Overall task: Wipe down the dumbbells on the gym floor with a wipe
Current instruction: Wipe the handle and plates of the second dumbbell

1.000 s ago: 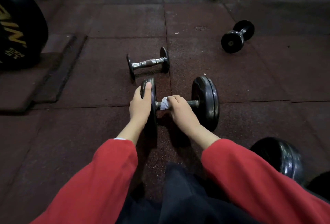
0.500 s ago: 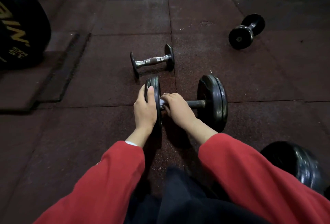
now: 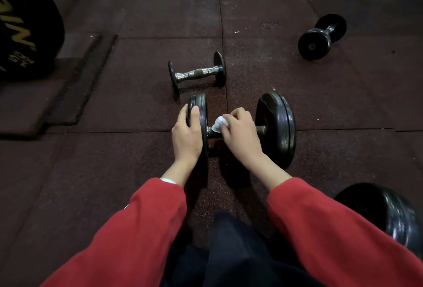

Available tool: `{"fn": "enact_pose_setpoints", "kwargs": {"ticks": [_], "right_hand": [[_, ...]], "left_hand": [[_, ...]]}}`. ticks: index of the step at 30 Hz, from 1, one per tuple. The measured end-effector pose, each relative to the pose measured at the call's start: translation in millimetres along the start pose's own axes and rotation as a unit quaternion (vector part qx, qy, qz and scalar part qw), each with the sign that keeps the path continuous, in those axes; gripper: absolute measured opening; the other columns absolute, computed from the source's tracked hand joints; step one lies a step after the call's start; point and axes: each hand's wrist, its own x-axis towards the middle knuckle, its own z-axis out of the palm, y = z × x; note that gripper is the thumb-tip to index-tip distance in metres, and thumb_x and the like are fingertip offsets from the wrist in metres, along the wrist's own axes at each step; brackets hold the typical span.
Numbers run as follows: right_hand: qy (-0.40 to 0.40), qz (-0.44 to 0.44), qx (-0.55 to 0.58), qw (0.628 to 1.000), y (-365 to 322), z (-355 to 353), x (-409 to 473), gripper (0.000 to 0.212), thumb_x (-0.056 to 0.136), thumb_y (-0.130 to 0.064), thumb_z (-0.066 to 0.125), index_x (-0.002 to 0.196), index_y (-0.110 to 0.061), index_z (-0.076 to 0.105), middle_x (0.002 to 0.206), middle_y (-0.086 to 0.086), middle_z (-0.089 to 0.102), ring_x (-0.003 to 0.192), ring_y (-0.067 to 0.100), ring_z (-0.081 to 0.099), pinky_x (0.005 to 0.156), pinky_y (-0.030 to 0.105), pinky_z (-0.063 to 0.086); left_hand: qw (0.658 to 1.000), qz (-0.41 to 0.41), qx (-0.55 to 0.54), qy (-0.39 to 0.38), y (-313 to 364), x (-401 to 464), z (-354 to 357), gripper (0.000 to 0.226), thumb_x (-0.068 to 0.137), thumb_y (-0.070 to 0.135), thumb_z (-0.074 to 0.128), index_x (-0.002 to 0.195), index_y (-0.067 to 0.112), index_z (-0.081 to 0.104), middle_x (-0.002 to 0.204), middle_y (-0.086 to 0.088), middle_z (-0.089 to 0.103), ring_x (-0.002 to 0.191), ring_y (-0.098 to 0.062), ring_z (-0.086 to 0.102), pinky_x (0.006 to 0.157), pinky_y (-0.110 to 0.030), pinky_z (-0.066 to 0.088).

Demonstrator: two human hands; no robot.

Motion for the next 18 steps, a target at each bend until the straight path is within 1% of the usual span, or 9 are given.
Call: {"fn": "enact_pose_setpoints", "kwargs": {"ticks": [2,4,6,8,11,12,14,16,18], "right_hand": [[0.044,0.036,0.092,0.994,-3,-5,-2,0.023,0.088,-0.008,0.055,0.108,-0.004,0.065,0.1,0.016,0.053,0.095,0.03,0.052,0.089,0.038,0.044],[0.08,0.023,0.104,0.991,-3,-11,-5,0.025,0.086,-0.006,0.056,0.111,-0.005,0.063,0.096,0.016,0.053,0.089,0.03,0.054,0.084,0.037,0.047],[0.07,-0.01,0.03,0.997,-1,-12,-9,0.014,0.081,-0.008,0.061,0.093,-0.004,0.066,0.088,0.015,0.055,0.079,0.032,0.055,0.07,0.036,0.048],[0.017,-0.025,-0.028,0.999,4,-10,-14,0.009,0.074,-0.009,0.065,0.08,-0.003,0.063,0.092,0.017,0.059,0.08,0.035,0.058,0.068,0.036,0.05],[-0.069,-0.097,-0.048,0.992,11,-3,-19,0.032,0.067,0.001,0.069,0.099,0.004,0.064,0.113,0.025,0.061,0.103,0.04,0.061,0.091,0.042,0.05],[-0.082,-0.118,-0.063,0.988,13,-1,-19,0.04,0.065,0.005,0.069,0.105,0.008,0.063,0.115,0.027,0.061,0.106,0.041,0.06,0.094,0.046,0.047],[-0.097,-0.145,-0.098,0.98,13,-1,-17,0.045,0.067,0.011,0.061,0.112,0.013,0.06,0.119,0.031,0.059,0.111,0.045,0.057,0.099,0.049,0.043],[-0.105,-0.146,-0.125,0.976,12,-2,-17,0.045,0.079,0.011,0.047,0.124,0.012,0.051,0.133,0.031,0.047,0.126,0.042,0.045,0.11,0.042,0.031],[-0.114,-0.116,-0.124,0.979,12,-2,-13,0.044,0.089,0.006,0.039,0.133,0.006,0.043,0.143,0.024,0.038,0.134,0.034,0.035,0.114,0.033,0.022]], "left_hand": [[1.0,0.004,0.001,-0.002,-1,0,0,0.043,0.097,0.036,0.04,0.131,0.011,0.052,0.132,-0.004,0.057,0.124,-0.017,0.049,0.102,-0.021,0.032],[1.0,0.003,0.0,-0.001,-1,1,0,0.044,0.097,0.036,0.04,0.131,0.011,0.052,0.132,-0.005,0.057,0.125,-0.017,0.048,0.103,-0.022,0.032],[1.0,0.003,-0.003,0.002,0,1,1,0.042,0.097,0.034,0.041,0.13,0.01,0.053,0.132,-0.005,0.057,0.125,-0.017,0.048,0.101,-0.019,0.031],[1.0,0.004,-0.004,0.006,0,1,1,0.041,0.097,0.032,0.041,0.13,0.01,0.053,0.132,-0.005,0.057,0.125,-0.017,0.048,0.097,-0.014,0.03],[1.0,0.006,-0.007,0.008,1,-1,0,0.041,0.097,0.032,0.042,0.13,0.009,0.053,0.132,-0.006,0.057,0.125,-0.017,0.048,0.097,-0.014,0.029],[1.0,0.005,-0.009,0.007,1,-1,0,0.042,0.097,0.032,0.042,0.131,0.009,0.052,0.133,-0.006,0.056,0.126,-0.017,0.048,0.097,-0.013,0.029],[1.0,0.001,-0.011,0.005,1,-1,0,0.042,0.097,0.032,0.042,0.132,0.009,0.051,0.134,-0.006,0.055,0.127,-0.016,0.046,0.096,-0.012,0.028],[1.0,0.0,-0.011,0.004,0,-2,0,0.043,0.097,0.033,0.042,0.132,0.009,0.05,0.135,-0.006,0.054,0.127,-0.016,0.046,0.097,-0.012,0.028],[1.0,0.0,-0.014,0.003,0,-3,0,0.044,0.097,0.033,0.042,0.133,0.009,0.05,0.135,-0.006,0.054,0.127,-0.016,0.046,0.097,-0.012,0.028]]}}
